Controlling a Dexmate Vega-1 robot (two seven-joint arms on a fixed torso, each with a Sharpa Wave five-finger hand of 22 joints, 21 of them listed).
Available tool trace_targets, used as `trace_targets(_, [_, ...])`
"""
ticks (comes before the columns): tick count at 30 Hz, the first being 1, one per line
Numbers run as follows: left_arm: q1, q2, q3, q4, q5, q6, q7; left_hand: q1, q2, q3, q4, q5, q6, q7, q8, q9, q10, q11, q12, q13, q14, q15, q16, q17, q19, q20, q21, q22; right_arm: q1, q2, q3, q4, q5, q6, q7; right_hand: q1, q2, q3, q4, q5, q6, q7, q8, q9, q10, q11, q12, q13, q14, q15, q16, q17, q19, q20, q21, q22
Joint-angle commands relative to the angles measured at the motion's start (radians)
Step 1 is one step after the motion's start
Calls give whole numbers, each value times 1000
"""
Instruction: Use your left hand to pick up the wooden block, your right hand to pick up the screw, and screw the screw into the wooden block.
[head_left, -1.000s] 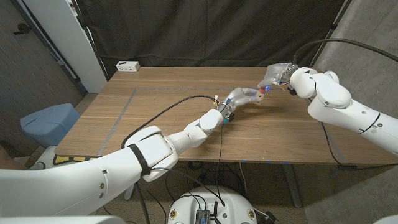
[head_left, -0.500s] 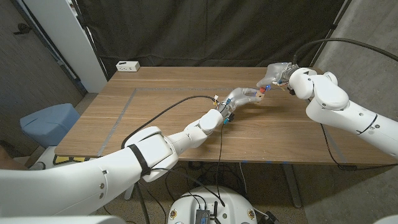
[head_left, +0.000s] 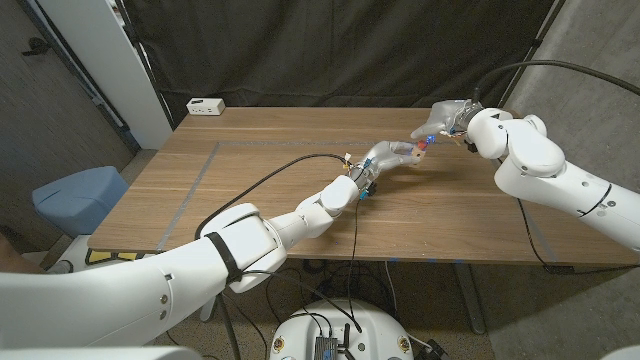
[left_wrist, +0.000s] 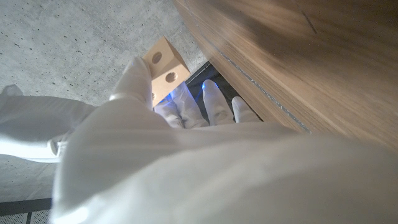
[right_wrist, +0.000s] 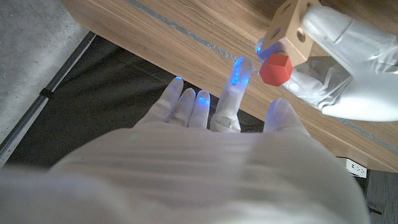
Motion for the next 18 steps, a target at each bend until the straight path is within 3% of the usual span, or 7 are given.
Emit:
trace_targets(1, [0,0,0,-1,1,-1,0,-13,41,38,29,5,15,-8,9,4,10,0,6,2,10,-108,-1,1,8,1,7,4,-4,-17,16,-14,35,6,16,-15,-5,-6,-1,10,-65,8,-32,5,-15,27,-17,4,-15,-3,-13,-5,-13,10,-6,5])
trace_targets(7, [1,0,-1,-1,0,-2,-4,-13,42,38,30,6,13,-7,9,4,11,-1,6,1,10,-107,0,2,8,1,7,4,-1,-29,22,-22,61,15,34,-13,-2,0,-12,13,-139,10,-69,9,-52,36,-36,8,-43,12,-34,-10,-38,22,-12,5])
trace_targets(11, [1,0,0,-1,2,-4,-2,-13,42,38,29,6,14,-8,9,4,10,-1,6,2,9,-107,0,2,8,1,7,4,-9,-47,35,-29,85,40,28,1,-12,6,-33,14,-215,6,-104,13,-95,42,-52,14,-66,24,-49,-15,-57,34,-13,5])
trace_targets(18, [3,0,2,-3,5,-12,0,-13,42,38,29,5,14,-8,9,4,9,0,6,2,8,-109,0,2,8,1,7,4,-14,-65,46,-40,112,63,33,17,-30,11,-59,15,-289,4,-141,16,-165,45,-69,21,-104,33,-66,-17,-87,44,-15,5])
